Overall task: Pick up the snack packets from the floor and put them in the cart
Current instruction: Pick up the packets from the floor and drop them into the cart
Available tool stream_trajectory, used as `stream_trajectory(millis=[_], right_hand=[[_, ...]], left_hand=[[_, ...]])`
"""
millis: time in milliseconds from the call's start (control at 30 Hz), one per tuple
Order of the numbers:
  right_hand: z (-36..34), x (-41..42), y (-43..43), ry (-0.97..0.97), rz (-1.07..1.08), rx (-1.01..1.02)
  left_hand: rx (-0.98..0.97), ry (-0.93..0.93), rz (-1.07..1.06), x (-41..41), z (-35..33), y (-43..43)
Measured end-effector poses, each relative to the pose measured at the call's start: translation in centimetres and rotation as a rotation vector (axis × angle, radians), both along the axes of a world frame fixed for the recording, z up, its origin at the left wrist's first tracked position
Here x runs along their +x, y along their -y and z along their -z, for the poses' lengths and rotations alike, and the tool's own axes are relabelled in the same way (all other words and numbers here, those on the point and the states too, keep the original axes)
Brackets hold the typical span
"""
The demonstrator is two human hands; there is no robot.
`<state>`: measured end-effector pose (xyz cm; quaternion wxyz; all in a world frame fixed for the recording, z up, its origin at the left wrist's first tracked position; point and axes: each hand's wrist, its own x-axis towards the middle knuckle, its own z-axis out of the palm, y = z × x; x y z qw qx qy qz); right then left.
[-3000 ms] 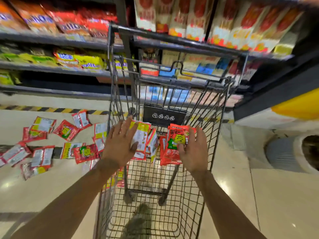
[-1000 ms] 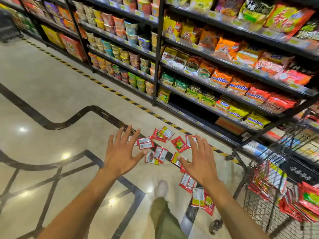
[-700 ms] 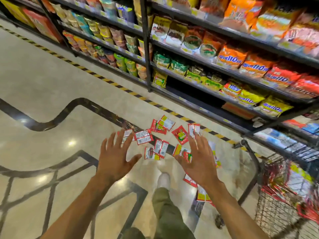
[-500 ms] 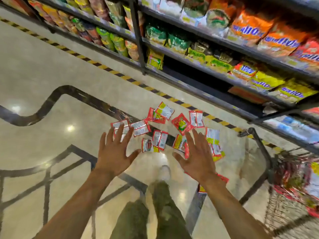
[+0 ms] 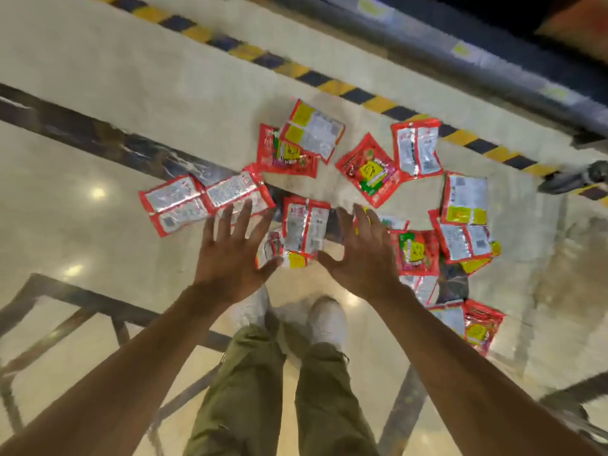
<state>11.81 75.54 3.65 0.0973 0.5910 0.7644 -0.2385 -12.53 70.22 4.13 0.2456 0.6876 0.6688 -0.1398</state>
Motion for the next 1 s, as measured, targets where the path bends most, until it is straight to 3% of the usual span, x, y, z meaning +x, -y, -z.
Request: stream_trajectory(millis=[267,533,667,800,1000], right_hand=[[21.1,-2.2,-0.9,0.027,0.224,-0.210],[30.3,-5.3,-0.5,-0.289,0.905,-0.208],[30.2,-6.4,-1.3,-0.452,1.180,-0.397],[26.3,-6.0,-1.3,-0.629,1.169,-0.579],[12.4,-3.6,-2.2,-0.683,1.141,-0.643]], left_hand=[[-0.129,0.071,-0.004,-0.1,21.6,1.0],[-0.150,0.068,-0.142,1.1,28.9,2.6],[-0.293,0.213,-0.338,1.4,28.0,2.0],[-0.459,0.377,-0.522,0.1,25.0,1.8],[-0.319,0.409,-0.871,-3.6,13.7,2.7]])
